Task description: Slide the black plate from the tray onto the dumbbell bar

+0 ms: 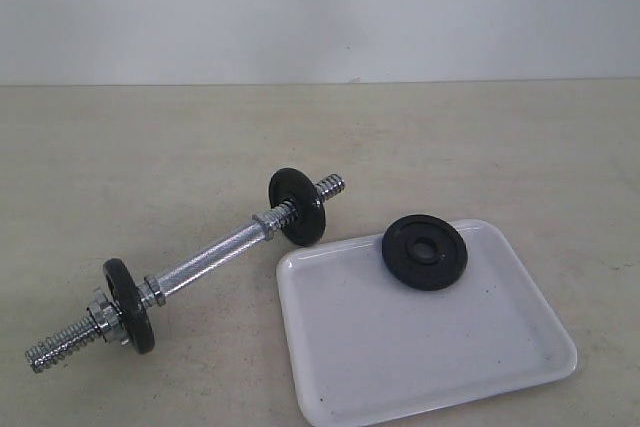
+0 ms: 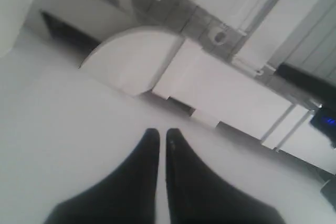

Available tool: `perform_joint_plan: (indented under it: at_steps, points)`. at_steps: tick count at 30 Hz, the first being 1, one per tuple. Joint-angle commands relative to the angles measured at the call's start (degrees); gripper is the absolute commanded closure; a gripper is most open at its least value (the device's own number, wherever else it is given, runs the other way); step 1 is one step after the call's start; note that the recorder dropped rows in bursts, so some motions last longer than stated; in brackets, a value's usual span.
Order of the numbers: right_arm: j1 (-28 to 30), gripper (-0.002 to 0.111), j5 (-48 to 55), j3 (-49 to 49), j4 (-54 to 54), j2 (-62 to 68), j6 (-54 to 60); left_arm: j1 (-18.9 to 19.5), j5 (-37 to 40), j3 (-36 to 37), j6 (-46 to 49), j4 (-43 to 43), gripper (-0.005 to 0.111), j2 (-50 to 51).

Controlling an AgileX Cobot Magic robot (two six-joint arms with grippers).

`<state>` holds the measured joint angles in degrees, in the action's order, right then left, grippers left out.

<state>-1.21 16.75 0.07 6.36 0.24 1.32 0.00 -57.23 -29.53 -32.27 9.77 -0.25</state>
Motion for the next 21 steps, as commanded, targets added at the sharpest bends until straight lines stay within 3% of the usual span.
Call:
perform_joint_plan:
  at_steps: [1,4,9,15,21]
  points:
    - [-0.07,0.108,-0.29,-0.07,-0.44,-0.24,0.16,0.0,0.48,-12.41,2.83,7.19,0.102,3.02]
    - [-0.07,0.108,-0.29,-0.07,-0.44,-0.24,0.16,0.0,0.48,-21.32,2.72,8.56,0.102,5.72]
    - [-0.07,0.108,-0.29,-0.07,-0.44,-0.24,0.16,0.0,0.3,-28.63,2.46,15.46,0.102,6.31]
    - [-0.07,0.108,-0.29,-0.07,-0.44,-0.24,0.16,0.0,0.03,-33.62,0.13,25.44,0.102,6.31]
    - [-0.07,0.108,-1.05,-0.07,-0.44,-0.24,0.16,0.0,0.24,-33.88,0.13,25.6,0.102,6.31]
